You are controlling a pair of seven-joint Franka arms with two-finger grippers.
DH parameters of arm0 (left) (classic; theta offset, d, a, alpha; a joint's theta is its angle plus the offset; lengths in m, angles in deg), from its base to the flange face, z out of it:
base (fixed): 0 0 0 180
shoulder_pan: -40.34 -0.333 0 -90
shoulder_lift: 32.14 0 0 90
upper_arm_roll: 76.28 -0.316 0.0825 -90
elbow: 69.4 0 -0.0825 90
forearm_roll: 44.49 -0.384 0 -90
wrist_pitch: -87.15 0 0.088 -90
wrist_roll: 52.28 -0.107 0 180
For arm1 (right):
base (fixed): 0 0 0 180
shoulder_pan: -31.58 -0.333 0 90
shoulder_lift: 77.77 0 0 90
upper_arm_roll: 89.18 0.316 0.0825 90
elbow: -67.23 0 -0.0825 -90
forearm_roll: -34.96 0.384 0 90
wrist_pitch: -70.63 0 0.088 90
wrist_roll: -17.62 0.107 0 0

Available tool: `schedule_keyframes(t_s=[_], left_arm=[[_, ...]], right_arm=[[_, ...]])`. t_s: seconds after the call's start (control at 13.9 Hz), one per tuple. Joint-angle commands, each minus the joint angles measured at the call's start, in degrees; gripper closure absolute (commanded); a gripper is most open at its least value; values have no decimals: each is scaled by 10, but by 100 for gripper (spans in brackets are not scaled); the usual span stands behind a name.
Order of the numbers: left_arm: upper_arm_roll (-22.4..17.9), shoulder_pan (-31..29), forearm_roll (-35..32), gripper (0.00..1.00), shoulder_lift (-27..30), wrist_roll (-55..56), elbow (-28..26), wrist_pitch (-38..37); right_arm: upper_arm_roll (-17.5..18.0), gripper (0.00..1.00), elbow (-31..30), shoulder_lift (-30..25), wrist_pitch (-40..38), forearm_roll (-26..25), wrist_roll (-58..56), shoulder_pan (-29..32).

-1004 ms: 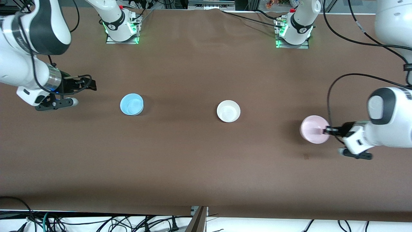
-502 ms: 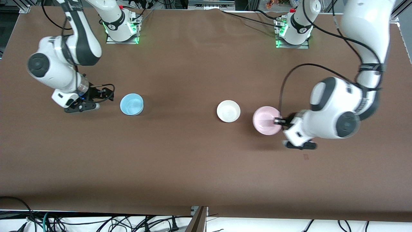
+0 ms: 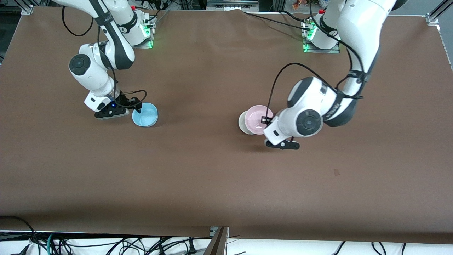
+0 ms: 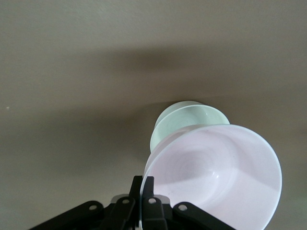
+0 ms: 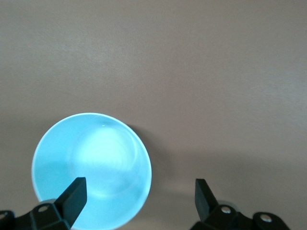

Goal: Stack pink and blue bowls on white bowl
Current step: 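Carry the pink bowl onto the white bowl while the right gripper reaches the blue bowl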

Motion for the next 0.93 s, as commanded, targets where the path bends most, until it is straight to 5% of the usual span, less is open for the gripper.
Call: schedule_keyframes(t_s=[0.0, 0.22, 0.79, 0.86], left_arm=[[-5, 15, -16, 100, 25, 12, -61, 76], [-5, 16, -18, 100, 34, 12, -126, 168], [-5, 29, -48, 100, 34, 33, -145, 180], [-5, 29, -48, 100, 34, 33, -145, 180]], right_arm=[[0, 0, -2, 23, 31, -1, -6, -2], [-1, 3, 0, 23, 28, -1, -13, -1], [-2, 100, 7, 38, 28, 0, -9, 1], [-2, 100, 8, 38, 28, 0, -8, 2]])
